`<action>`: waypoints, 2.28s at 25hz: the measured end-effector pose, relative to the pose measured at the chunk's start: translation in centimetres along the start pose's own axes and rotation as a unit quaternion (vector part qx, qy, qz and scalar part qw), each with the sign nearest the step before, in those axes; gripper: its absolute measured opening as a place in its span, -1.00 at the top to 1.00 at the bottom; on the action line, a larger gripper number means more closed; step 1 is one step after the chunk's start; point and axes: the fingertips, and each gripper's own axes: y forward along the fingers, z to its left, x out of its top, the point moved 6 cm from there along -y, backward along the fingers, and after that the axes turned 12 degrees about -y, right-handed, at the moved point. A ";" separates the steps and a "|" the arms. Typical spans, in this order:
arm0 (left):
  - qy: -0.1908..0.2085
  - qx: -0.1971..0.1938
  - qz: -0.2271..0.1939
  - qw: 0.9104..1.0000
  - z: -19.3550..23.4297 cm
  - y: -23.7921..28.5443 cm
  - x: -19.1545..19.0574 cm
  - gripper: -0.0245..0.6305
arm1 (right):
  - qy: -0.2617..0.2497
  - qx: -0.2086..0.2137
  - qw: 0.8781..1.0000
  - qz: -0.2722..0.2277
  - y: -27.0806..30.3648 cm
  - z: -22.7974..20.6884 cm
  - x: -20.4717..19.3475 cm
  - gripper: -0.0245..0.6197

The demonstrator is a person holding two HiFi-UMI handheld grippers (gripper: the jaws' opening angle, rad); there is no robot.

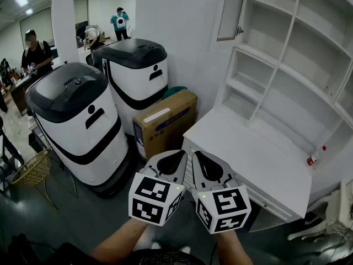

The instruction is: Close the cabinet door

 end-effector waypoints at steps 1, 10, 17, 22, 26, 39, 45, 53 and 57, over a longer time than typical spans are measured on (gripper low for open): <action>0.000 0.000 -0.001 1.000 0.2 -0.3 0.0 0.89 | 0.000 0.000 1.000 0.001 0.1 0.4 0.0 0.86; 0.000 -0.003 -0.003 1.000 2.9 -2.7 0.3 0.89 | 0.007 0.002 1.000 0.006 1.4 3.5 1.0 0.86; 0.006 -0.001 -0.007 1.000 4.6 -3.9 0.9 0.89 | 0.009 0.004 1.000 0.003 2.3 5.2 1.7 0.86; 0.007 0.001 -0.014 1.000 5.1 -3.8 1.5 0.89 | 0.008 0.002 1.000 -0.004 3.0 4.9 2.1 0.86; 0.007 0.007 -0.017 1.000 5.8 -3.0 1.7 0.89 | 0.009 0.004 1.000 -0.008 3.9 4.2 1.9 0.86; 0.016 0.005 -0.018 1.000 8.0 5.7 3.6 0.89 | 0.005 0.001 1.000 -0.015 10.4 -2.5 0.7 0.86; 0.015 0.009 -0.017 1.000 9.1 10.7 5.1 0.89 | 0.007 0.005 1.000 -0.016 13.9 -6.4 0.4 0.86; 0.023 0.011 -0.010 1.000 8.6 16.7 6.4 0.89 | 0.013 0.010 1.000 -0.019 16.8 -11.5 -0.3 0.86; 0.029 0.012 -0.005 1.000 8.1 19.5 6.8 0.89 | 0.014 0.010 1.000 -0.023 17.6 -14.0 -0.8 0.86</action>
